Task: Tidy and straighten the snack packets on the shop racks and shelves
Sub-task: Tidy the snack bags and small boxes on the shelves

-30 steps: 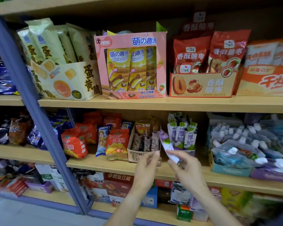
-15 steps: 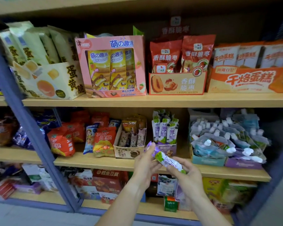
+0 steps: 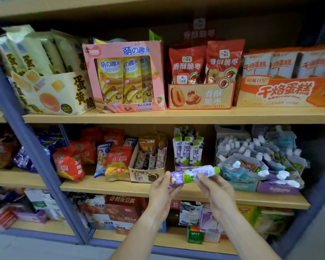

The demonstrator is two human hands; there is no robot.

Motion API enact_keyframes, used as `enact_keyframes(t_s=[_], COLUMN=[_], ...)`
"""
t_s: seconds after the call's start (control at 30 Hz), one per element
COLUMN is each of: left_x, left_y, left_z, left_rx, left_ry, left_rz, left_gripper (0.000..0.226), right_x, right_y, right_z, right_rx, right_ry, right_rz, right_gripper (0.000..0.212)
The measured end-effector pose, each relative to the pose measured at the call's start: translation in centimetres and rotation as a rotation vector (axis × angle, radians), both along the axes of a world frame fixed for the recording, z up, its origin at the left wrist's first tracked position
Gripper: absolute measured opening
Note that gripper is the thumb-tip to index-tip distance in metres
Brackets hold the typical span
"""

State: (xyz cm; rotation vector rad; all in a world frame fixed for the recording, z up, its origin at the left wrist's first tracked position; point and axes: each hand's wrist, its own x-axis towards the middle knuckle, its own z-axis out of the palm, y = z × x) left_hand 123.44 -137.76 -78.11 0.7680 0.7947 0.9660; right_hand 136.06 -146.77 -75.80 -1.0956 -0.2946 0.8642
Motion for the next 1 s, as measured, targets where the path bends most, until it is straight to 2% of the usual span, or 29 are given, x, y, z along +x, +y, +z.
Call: enact_keyframes(t_s=[0.07,0.17,0.3,0.37,0.43,0.5,0.6,0.73,0.77,0.87,1.0], left_x=[0.2,0.5,1.6,2.3,2.8,2.7,1.9,1.7,1.7,1.8,2.2], left_y=[0.4,0.9,1.7,2.1,2.4,2.4,1.9,1.5,1.6,1.7,1.6], left_z=[-0.2,0.2,0.3,0.0,-0.3,-0.4,-0.7,-0.4,-0.4,0.1,0.2], left_rx=[0.119,0.368,0.918,1.127,1.210,1.225,1.275,1.332,1.331,1.307,1.306], left_ry=[0.125,0.373,0.843,1.027,1.204,1.303,1.366,1.446,1.460,1.461,1.460], left_rz=[0.040,0.111,0.091,0.033,-0.051,-0.105,-0.166,-0.184,-0.195,-0.208,-0.186], left_gripper=[0.017,0.030,0.039,0.044,0.051,0.058,0.070,0.086,0.088,0.089,0.085], right_x=[1.2,3.4,5.4,5.3,4.5,3.9,3.1,2.7,2.8,3.7,5.3], right_y=[1.6,4.4,8.5,10.1,10.8,11.1,11.7,11.7,11.7,11.7,12.4], right_z=[1.5,4.1,5.7,5.3,4.8,4.4,4.4,4.7,4.9,5.8,6.6], right_rx=[-0.047,-0.079,-0.241,-0.304,-0.382,-0.399,-0.469,-0.577,-0.604,-0.597,-0.590], right_ry=[-0.237,-0.708,-1.109,-1.286,-1.450,-1.571,-1.664,-1.694,-1.678,-1.460,-1.354], right_rz=[-0.062,-0.151,-0.065,-0.035,-0.033,-0.070,-0.044,-0.053,-0.038,0.074,0.285], right_gripper=[0.020,0.015,0.019,0.017,0.021,0.022,0.019,0.015,0.017,0.025,0.024])
